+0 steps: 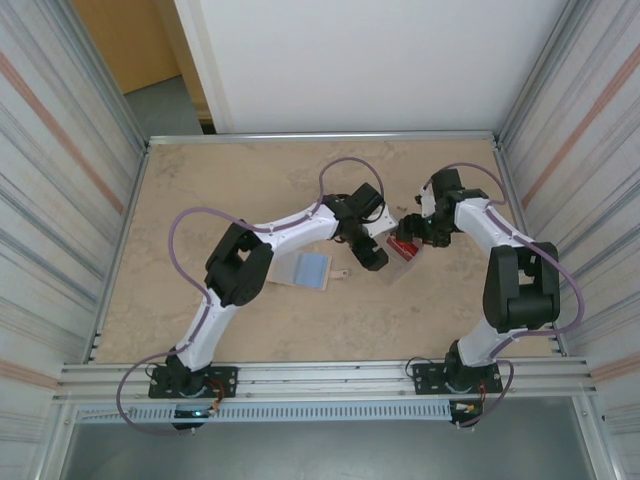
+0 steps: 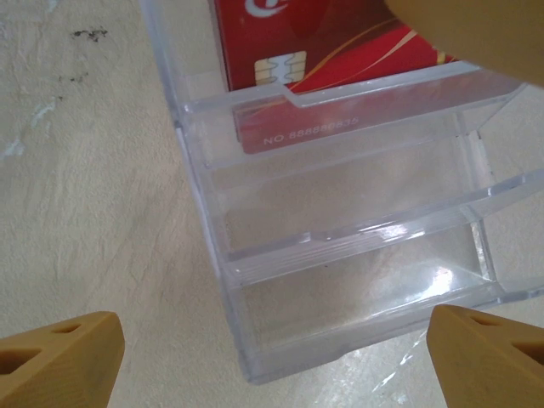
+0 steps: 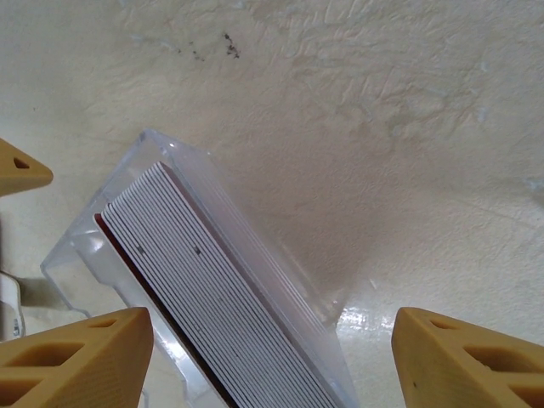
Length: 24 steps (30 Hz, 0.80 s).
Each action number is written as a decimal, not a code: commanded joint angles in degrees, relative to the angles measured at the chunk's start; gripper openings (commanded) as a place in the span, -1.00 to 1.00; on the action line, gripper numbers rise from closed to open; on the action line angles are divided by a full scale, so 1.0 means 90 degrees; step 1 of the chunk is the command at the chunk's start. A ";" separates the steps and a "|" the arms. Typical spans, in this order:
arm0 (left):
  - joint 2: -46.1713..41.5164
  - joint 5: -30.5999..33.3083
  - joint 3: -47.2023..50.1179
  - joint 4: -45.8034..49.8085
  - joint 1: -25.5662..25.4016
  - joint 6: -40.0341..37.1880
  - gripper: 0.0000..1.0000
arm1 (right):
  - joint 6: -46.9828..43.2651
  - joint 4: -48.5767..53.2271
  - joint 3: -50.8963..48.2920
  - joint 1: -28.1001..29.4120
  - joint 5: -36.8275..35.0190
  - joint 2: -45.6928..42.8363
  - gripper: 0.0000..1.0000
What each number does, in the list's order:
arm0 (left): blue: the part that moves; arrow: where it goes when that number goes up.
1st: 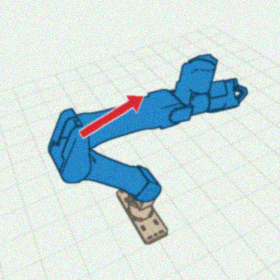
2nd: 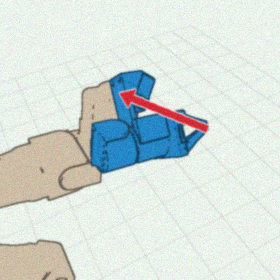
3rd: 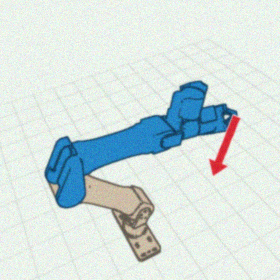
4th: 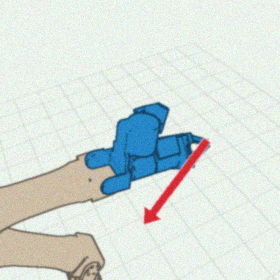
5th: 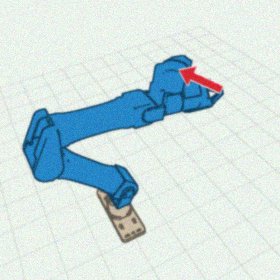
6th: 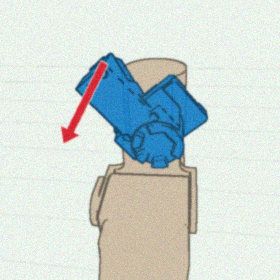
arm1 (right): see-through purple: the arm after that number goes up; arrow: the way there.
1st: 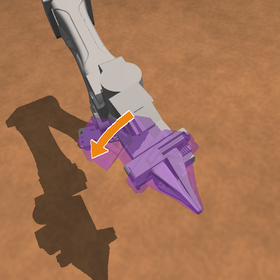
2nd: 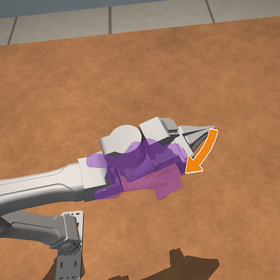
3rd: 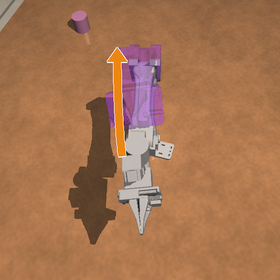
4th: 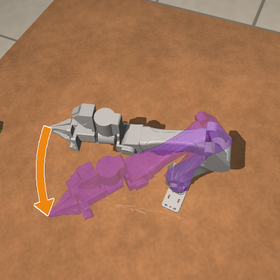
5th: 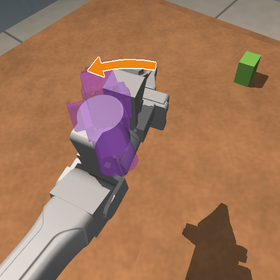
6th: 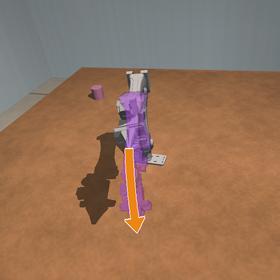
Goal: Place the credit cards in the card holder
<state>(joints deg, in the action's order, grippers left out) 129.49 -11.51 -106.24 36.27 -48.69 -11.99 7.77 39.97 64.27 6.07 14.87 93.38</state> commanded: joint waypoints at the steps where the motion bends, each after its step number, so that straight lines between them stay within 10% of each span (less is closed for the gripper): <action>1: 0.0090 0.0397 0.0082 0.0257 0.0221 -0.0343 0.84 | -0.0223 0.0080 -0.0050 0.0097 0.0172 -0.0062 0.45; 24: 0.0485 -0.0319 -0.0695 0.0892 0.0496 -0.0562 0.54 | -0.0093 -0.0023 -0.0105 -0.0003 0.0036 -0.0107 0.38</action>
<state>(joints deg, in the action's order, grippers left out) 132.20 -12.56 -110.96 40.27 -45.25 -15.81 6.96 39.88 64.20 6.68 14.66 93.38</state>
